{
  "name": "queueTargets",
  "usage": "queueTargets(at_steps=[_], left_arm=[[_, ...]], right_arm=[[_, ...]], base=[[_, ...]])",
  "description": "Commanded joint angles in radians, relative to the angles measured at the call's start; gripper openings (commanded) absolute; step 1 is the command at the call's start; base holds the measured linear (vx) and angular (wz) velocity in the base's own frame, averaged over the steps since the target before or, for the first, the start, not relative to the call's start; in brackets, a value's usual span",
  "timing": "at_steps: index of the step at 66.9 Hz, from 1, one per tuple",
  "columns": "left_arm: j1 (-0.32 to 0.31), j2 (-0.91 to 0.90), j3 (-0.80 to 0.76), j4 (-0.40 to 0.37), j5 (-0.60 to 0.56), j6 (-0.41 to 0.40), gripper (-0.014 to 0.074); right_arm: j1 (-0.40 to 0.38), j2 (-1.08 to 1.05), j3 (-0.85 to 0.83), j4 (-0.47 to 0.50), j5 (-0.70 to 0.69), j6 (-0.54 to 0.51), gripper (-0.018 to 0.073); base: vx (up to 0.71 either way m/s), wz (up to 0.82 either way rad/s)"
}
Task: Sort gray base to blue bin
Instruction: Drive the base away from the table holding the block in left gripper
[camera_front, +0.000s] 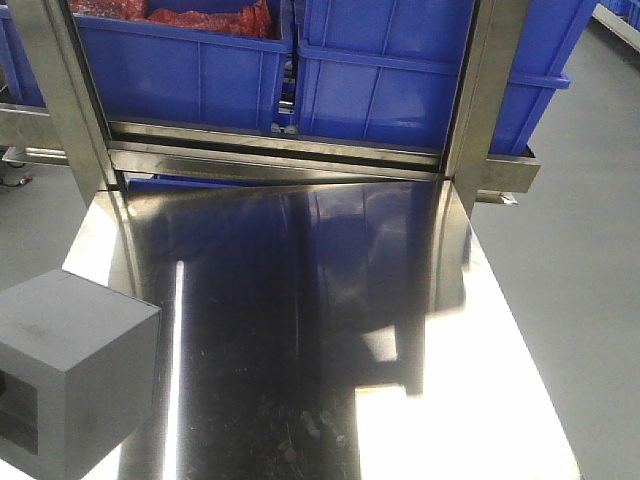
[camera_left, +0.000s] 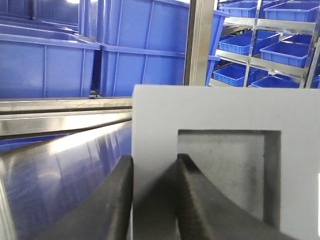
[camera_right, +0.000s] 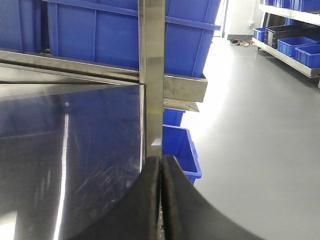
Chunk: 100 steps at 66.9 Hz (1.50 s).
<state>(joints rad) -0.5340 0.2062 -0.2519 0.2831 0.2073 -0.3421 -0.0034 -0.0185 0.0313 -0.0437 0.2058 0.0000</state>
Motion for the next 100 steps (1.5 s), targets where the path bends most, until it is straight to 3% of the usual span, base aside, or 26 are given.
queueTargets(at_steps=[1,53,100], left_arm=[[-0.006,0.007,-0.031,0.002,-0.107,-0.005,-0.0007],[-0.006,0.007,-0.031,0.002,-0.107,-0.005,-0.0007],[-0.006,0.007,-0.031,0.002,-0.107,-0.005,-0.0007]], right_arm=[[-0.002,-0.007,0.006,-0.009,-0.079,-0.012,-0.0005],[-0.002,-0.007,0.006,-0.009,-0.079,-0.012,-0.0005],[-0.002,-0.007,0.006,-0.009,-0.079,-0.012,-0.0005]], base=[[0.00,0.00],[0.00,-0.04],[-0.07,-0.58]])
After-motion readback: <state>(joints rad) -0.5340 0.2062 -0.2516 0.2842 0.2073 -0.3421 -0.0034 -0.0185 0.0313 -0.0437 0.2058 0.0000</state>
